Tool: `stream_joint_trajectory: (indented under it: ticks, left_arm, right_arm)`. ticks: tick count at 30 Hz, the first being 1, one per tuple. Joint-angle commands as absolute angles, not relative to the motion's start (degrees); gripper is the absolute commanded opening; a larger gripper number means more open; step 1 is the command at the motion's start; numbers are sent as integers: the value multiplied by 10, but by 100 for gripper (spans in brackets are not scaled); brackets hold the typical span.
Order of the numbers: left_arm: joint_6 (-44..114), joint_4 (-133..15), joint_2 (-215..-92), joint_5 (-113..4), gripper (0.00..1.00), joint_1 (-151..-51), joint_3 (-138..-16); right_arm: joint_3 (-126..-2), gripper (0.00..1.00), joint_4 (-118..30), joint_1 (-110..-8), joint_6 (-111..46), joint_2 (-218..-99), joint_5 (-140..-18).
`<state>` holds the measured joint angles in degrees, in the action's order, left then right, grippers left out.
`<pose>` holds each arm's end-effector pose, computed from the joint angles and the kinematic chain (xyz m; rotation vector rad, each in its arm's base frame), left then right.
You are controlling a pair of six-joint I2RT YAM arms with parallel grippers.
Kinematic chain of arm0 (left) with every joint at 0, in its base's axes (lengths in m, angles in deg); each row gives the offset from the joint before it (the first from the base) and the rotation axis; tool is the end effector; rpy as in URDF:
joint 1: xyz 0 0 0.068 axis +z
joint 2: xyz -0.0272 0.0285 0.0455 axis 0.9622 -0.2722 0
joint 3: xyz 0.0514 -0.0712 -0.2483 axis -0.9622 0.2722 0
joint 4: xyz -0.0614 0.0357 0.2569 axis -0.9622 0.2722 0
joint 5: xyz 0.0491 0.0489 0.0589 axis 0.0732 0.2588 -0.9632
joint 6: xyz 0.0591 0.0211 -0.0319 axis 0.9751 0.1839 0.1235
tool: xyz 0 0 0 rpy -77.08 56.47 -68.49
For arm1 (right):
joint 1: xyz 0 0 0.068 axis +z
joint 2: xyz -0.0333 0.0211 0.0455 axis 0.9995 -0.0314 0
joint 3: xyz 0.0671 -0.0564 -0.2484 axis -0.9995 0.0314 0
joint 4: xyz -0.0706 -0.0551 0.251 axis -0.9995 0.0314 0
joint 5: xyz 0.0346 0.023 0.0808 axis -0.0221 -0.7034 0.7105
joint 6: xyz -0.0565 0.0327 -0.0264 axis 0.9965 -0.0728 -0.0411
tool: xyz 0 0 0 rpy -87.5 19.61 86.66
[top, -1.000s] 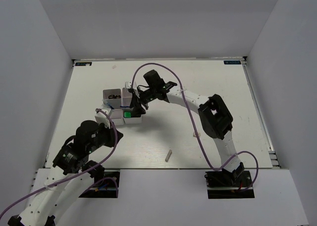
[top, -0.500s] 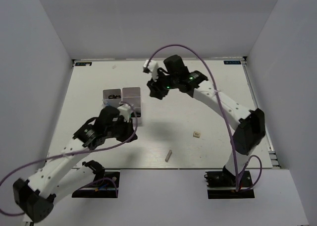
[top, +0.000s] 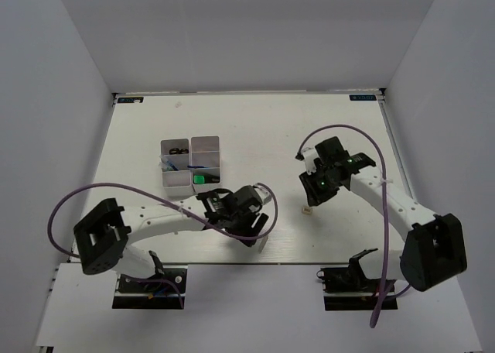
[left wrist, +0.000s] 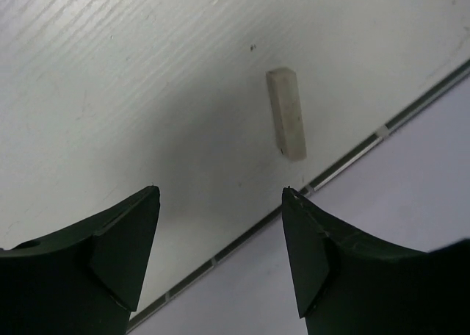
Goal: Sort the stationery into containers
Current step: Pick up the stationery from the center of the board.
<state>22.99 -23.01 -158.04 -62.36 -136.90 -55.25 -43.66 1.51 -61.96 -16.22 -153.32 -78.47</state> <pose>0.1289 -0.2504 0.1716 0.9283 2.6238 -0.4423 0.2340 0.1246 0.2092 -0.8799 2.5978 0.2774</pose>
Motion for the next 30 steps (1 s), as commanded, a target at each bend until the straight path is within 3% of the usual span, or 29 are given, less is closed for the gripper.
stream_joint_trajectory:
  ticks: [1, 5, 16, 19, 22, 23, 27, 30]
  left_arm:
    - [202, -272, -1613, -691, 78, -1399, -589]
    - [194, -272, -1686, -728, 78, -1421, -634]
    - [156, -302, -1746, -764, 72, -1452, -654]
    - [143, -294, -1761, -771, 61, -1455, -659]
    - [136, -292, -1770, -771, 44, -1460, -655]
    - [134, -291, -1772, -773, 33, -1462, -656]
    - [129, -262, -1764, -793, 10, -1467, -662]
    - [132, -219, -1711, -843, 7, -1464, -657]
  right_arm:
    - [-403, 40, -53, -652, -196, -1501, -774]
    - [-381, 40, -62, -681, -195, -1500, -751]
    - [-374, 40, -66, -719, -192, -1480, -711]
    - [-371, 40, -68, -730, -193, -1474, -707]
    - [-370, 40, -68, -737, -192, -1470, -703]
    - [-370, 40, -67, -740, -193, -1470, -701]
    - [-368, 40, -65, -748, -191, -1468, -692]
    - [-368, 45, -64, -751, -182, -1468, -686]
